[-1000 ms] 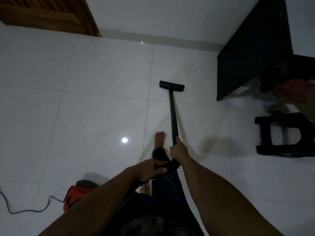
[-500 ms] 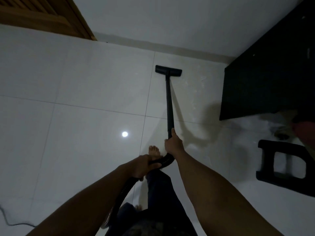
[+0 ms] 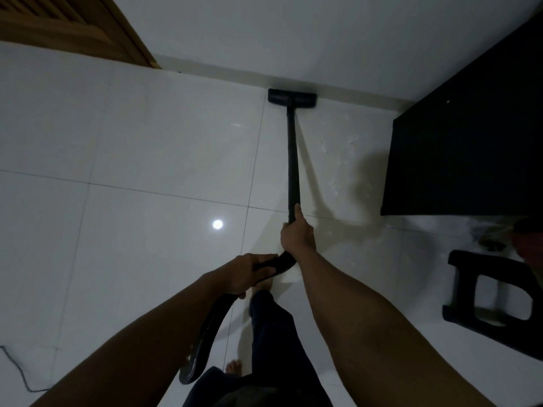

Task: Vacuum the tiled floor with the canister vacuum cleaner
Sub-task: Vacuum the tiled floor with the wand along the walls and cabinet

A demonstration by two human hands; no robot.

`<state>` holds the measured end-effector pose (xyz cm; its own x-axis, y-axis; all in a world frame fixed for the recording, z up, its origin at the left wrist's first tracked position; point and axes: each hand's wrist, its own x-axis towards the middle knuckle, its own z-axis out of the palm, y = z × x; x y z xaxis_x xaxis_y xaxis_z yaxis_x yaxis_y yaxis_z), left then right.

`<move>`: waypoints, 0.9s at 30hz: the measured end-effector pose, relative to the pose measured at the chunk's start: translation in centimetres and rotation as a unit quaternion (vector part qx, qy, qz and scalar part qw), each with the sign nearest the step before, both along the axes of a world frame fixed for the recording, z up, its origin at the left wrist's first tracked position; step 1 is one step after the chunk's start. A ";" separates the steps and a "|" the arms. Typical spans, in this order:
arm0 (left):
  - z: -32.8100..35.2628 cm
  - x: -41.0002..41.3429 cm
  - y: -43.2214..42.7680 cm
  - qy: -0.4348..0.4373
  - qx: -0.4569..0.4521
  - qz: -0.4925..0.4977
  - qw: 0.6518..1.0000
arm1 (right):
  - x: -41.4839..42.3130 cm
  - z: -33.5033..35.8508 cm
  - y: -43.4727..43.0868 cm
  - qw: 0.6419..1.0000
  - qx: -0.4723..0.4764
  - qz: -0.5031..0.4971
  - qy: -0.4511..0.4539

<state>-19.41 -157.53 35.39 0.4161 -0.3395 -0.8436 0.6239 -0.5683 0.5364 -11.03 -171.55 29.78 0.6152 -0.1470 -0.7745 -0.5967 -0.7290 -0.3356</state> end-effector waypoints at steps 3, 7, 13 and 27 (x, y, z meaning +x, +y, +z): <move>0.1 -1.0 -0.2 -0.001 -0.003 -0.023 1.000 | -1.6 -0.2 -0.6 1.000 -0.003 -0.013 0.002; 0.1 -1.4 -0.6 -0.009 -0.002 -0.016 1.000 | -1.8 -0.6 -1.0 1.000 -0.001 -0.019 0.005; -0.2 -0.4 -0.6 -0.016 0.005 0.020 1.000 | 0.3 -0.7 -1.0 0.999 0.023 -0.022 0.008; 2.7 -7.6 -1.1 -0.048 0.016 0.006 0.999 | -7.5 2.2 -1.5 0.998 0.027 -0.041 -0.031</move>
